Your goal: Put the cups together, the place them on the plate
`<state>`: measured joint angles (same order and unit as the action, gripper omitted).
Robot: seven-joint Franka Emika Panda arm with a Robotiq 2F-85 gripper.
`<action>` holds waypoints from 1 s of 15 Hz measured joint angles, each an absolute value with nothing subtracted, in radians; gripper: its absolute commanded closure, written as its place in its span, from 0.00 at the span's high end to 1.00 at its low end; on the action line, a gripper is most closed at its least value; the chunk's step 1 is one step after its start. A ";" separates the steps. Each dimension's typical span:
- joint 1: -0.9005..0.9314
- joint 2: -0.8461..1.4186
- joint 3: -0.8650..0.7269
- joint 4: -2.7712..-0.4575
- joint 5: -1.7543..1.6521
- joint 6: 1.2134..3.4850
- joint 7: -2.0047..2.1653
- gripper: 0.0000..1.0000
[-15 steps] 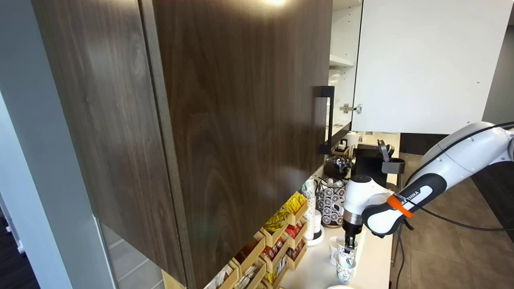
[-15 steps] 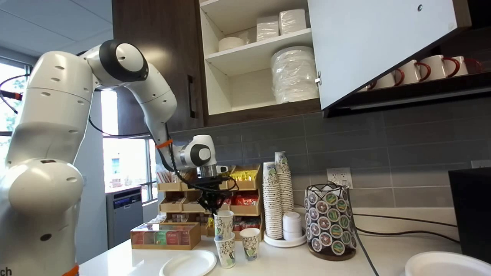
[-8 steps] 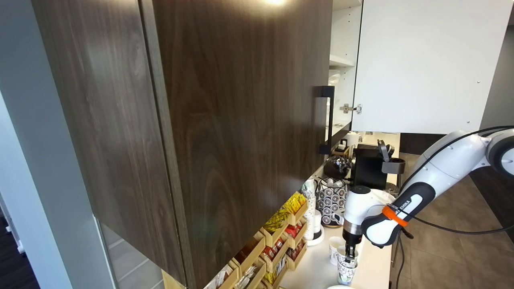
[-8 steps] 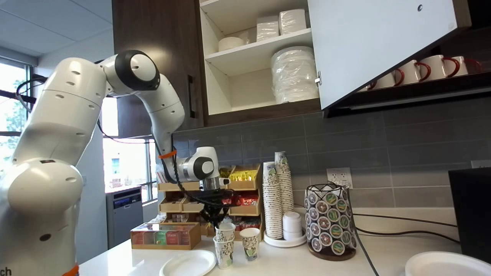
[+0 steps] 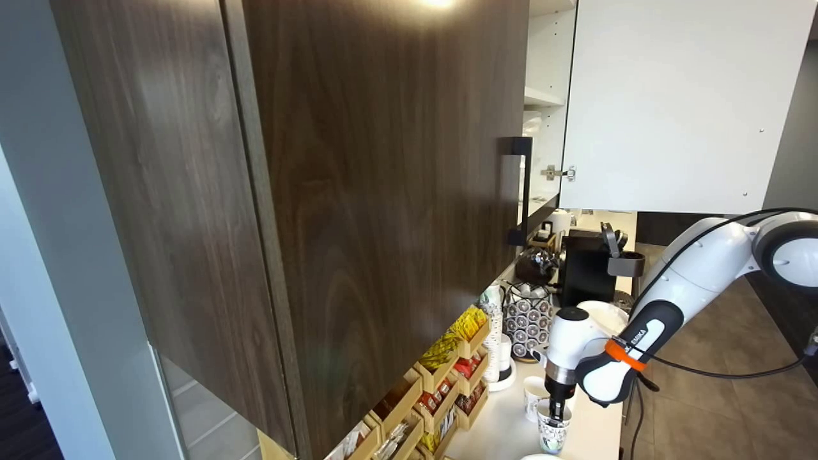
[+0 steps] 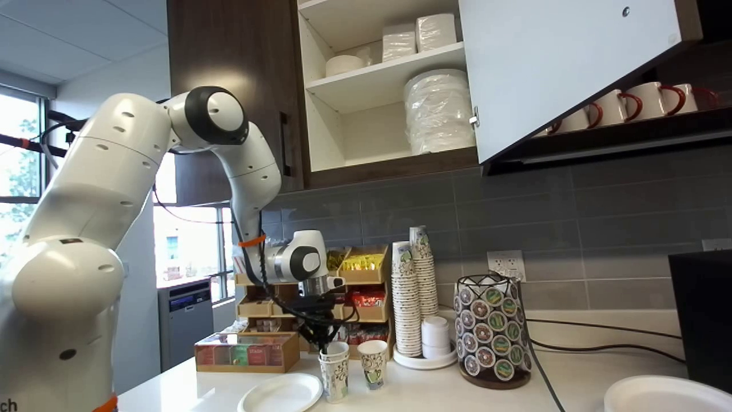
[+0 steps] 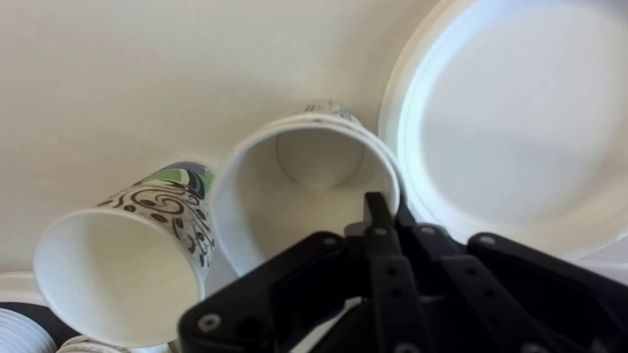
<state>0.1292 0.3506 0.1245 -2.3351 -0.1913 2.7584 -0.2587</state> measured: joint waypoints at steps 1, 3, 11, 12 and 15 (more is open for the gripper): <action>0.130 0.351 0.124 -2.335 -0.193 2.758 -0.253 0.03; 0.132 0.352 0.124 -2.334 -0.195 2.758 -0.243 0.04; 0.075 0.353 0.159 -2.327 -0.111 2.770 -0.258 0.03; 0.065 0.352 0.160 -2.326 -0.104 2.776 -0.260 0.03; 0.041 0.343 0.164 -2.324 -0.089 2.799 -0.268 0.03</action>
<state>0.0414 0.3430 0.1639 -2.3237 -0.0893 2.7987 -0.2683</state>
